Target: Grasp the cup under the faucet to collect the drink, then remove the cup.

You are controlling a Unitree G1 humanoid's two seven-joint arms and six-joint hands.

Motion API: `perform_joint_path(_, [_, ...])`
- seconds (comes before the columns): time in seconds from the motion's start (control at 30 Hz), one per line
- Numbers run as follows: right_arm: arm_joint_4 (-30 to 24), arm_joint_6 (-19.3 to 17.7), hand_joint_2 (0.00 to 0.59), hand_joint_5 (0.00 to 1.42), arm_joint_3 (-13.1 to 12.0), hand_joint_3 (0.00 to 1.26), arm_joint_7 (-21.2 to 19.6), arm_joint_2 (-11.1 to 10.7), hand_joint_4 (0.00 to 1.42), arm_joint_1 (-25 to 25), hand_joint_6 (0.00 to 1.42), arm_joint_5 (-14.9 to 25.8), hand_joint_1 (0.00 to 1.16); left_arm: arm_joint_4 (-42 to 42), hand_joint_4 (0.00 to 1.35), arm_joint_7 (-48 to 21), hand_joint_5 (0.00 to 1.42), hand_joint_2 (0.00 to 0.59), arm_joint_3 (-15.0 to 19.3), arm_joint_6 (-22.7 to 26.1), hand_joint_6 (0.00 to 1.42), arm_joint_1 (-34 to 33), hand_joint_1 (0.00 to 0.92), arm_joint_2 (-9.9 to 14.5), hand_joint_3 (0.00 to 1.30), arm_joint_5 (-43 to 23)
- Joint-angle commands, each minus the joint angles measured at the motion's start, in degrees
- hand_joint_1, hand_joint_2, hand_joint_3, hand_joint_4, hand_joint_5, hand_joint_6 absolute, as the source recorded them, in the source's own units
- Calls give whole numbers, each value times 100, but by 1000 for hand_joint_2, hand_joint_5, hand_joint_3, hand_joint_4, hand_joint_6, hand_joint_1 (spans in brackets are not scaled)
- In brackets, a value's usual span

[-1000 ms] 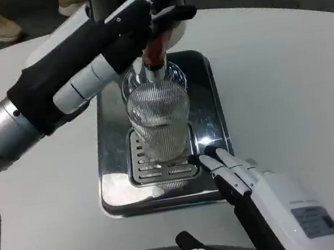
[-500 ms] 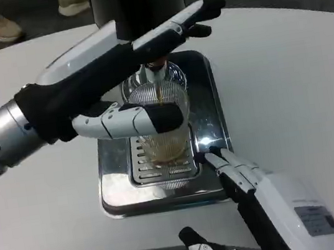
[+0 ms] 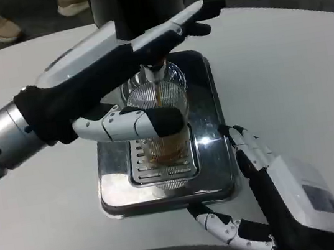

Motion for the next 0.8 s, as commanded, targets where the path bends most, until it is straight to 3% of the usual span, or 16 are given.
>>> perform_joint_path(0.03, [269,157,242,4,-110,27,-107,106,0,-283,138,204,468,-116,0,-40,93,117,-117,-141,49,107,0,101,0,46])
perform_joint_path(0.3, [755,338,218,0,-42,0,-443,395,0,-762,107,410,500,-158,0,15,98,118,-130,-106,43,120,0,102,0,30])
perform_joint_path(0.8, [1810,496,199,0,-134,0,-885,416,0,-1971,51,989,534,-254,0,74,83,119,-127,-40,29,171,0,121,4,10])
